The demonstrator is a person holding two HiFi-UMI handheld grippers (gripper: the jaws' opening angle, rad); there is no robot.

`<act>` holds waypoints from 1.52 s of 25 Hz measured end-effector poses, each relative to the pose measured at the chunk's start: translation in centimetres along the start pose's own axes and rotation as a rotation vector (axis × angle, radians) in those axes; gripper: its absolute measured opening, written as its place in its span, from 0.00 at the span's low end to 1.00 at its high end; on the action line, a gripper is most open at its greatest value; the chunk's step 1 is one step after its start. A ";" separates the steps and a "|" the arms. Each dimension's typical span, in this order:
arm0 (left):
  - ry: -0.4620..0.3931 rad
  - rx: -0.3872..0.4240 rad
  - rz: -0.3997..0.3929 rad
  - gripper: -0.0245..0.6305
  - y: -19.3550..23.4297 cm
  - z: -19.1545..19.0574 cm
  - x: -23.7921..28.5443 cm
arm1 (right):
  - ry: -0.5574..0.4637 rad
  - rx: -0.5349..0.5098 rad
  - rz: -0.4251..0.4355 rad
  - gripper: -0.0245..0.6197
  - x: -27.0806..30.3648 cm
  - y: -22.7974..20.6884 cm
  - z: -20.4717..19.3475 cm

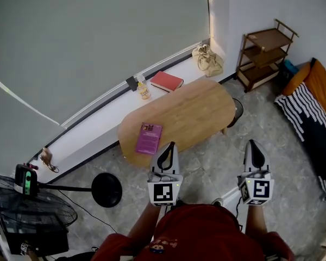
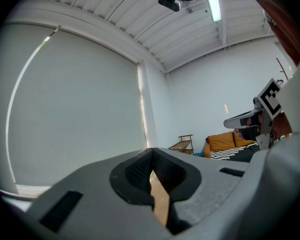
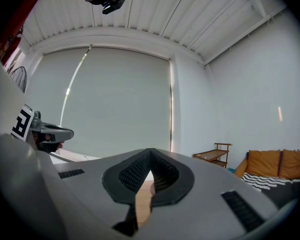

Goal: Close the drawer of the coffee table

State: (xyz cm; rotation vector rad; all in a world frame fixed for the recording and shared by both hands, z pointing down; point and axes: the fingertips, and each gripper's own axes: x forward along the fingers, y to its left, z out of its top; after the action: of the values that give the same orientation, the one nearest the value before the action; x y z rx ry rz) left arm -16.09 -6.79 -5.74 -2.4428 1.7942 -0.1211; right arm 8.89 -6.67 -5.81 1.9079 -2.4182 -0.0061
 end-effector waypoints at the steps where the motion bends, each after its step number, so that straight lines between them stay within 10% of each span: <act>1: -0.004 0.001 0.001 0.05 -0.1 0.1 -0.2 | -0.001 0.000 -0.001 0.03 -0.2 -0.1 0.0; 38: -0.003 -0.003 0.010 0.05 -2.0 -0.2 -3.4 | -0.003 0.009 -0.004 0.03 -3.2 -0.1 -1.3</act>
State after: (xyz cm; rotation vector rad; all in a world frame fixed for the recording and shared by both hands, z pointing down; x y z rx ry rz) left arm -15.28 -2.98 -5.29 -2.4346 1.8069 -0.1134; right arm 9.82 -3.50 -4.67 1.9180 -2.4198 0.0014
